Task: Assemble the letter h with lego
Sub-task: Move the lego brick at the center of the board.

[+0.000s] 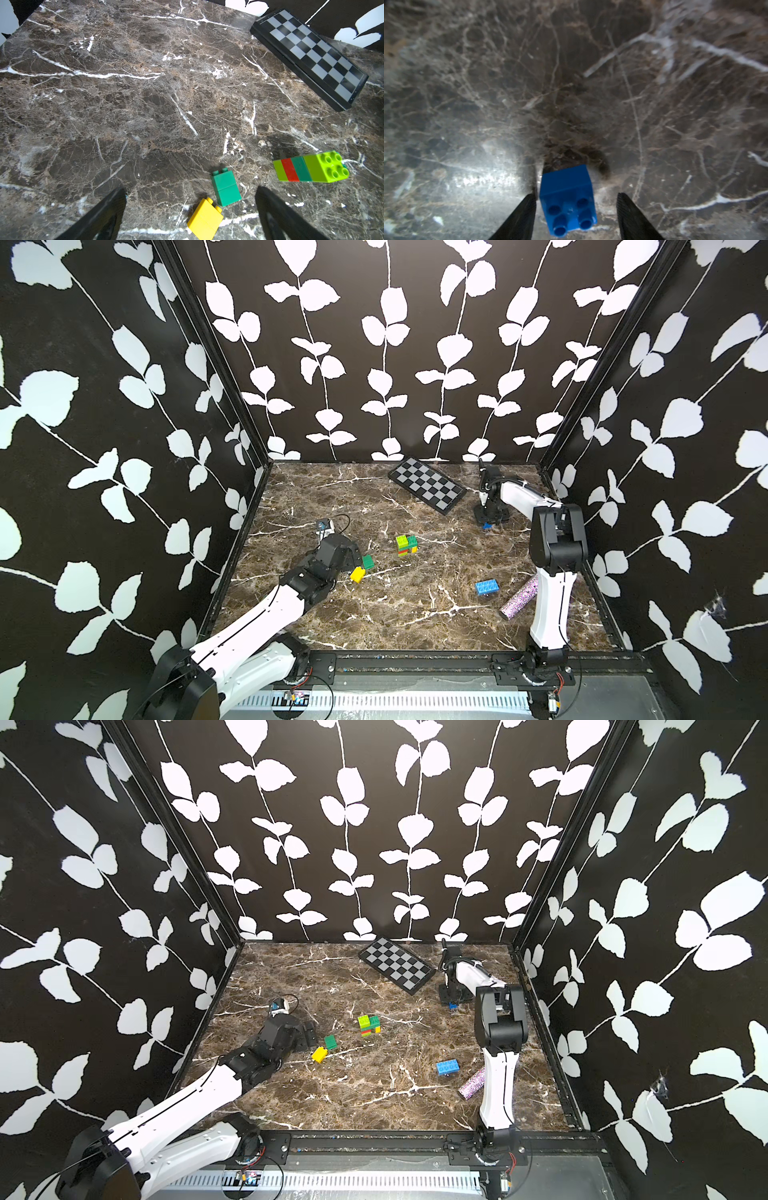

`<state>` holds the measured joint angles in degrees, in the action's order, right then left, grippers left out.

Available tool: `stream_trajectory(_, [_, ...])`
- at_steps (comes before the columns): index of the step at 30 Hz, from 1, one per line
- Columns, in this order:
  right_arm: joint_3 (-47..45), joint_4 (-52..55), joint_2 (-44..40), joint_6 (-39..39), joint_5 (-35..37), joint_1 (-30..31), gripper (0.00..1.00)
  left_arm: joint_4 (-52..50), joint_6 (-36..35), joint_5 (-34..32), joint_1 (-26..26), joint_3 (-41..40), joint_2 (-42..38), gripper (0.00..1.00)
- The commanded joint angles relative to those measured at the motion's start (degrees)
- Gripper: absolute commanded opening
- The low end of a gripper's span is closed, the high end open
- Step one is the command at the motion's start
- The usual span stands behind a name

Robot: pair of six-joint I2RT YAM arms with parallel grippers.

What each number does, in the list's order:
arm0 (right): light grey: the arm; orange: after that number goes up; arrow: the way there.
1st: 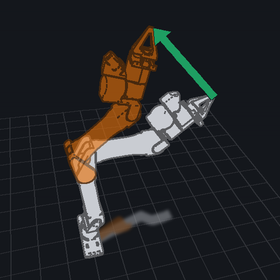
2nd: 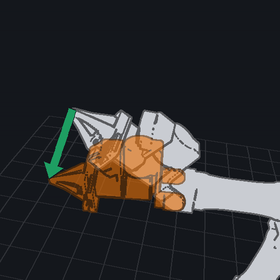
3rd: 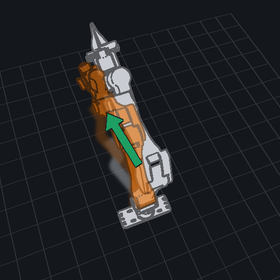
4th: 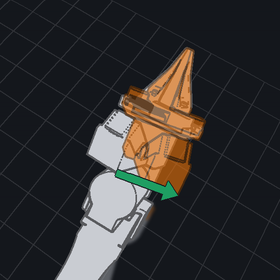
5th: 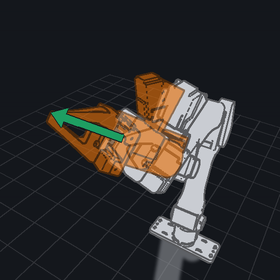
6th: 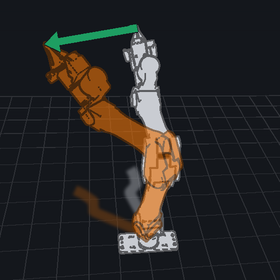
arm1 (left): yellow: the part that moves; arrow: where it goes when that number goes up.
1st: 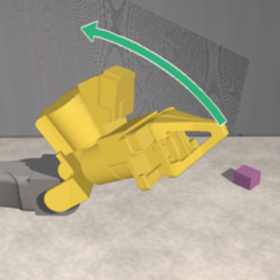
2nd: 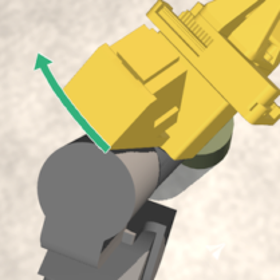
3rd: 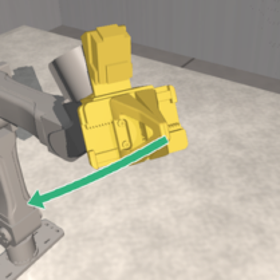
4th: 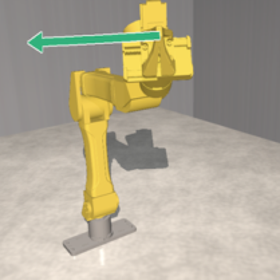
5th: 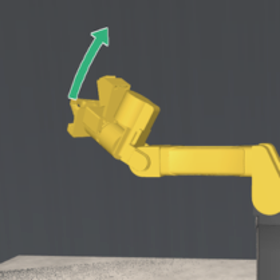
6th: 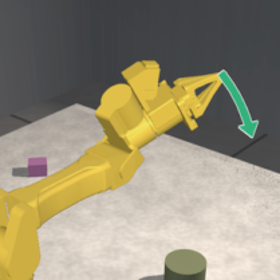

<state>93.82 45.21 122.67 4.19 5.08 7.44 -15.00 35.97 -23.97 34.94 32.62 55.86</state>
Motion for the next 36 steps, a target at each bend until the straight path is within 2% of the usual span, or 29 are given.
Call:
stream_trajectory(1, [0.0, 0.7, 0.3, -0.9, -1.6, -0.4, 0.60, 0.6, -0.6, 0.1, -0.2, -0.6, 0.2, 0.99])
stream_trajectory(8, [-0.2, 0.2, 0.5, -0.7, -1.9, -0.4, 0.48, 0.6, -0.6, 0.3, -0.2, -0.5, 0.2, 0.99])
stream_trajectory(15, [-0.7, 0.6, -0.5, 0.5, -2.4, -0.4, 0.28, 0.5, -0.5, 0.3, -0.2, -0.5, -0.1, 0.99])
stream_trajectory(18, [-3.6, -0.5, -3.3, 3.0, -6.5, -0.2, 0.23, 0.3, -0.5, 0.4, -0.2, -0.5, -0.3, 0.99])
stream_trajectory(21, [-12.0, -5.8, -9.4, 6.9, -12.4, 0.6, 0.21, 0.0, -0.4, 0.3, -0.2, -0.5, -0.9, 0.99])
stream_trajectory(25, [-23.5, -8.5, -18.6, 11.3, -11.0, 6.1, 0.20, 0.0, 0.0, 0.1, -0.2, -0.9, -1.9, 0.99])
stream_trajectory(29, [-30.5, -8.9, -25.7, 16.9, -8.0, 14.9, 0.24, 0.2, 0.4, 0.7, -0.2, -1.0, -1.7, 0.99])
stream_trajectory(33, [-34.0, -11.2, -28.0, 23.7, -11.4, 22.1, 0.25, 0.2, 0.8, 1.3, -0.3, -0.8, -1.2, 0.99])
stream_trajectory(36, [-35.5, -12.2, -28.0, 29.2, -9.4, 27.3, 0.25, -0.2, 0.8, 1.3, -0.3, -0.6, -1.3, 0.99])
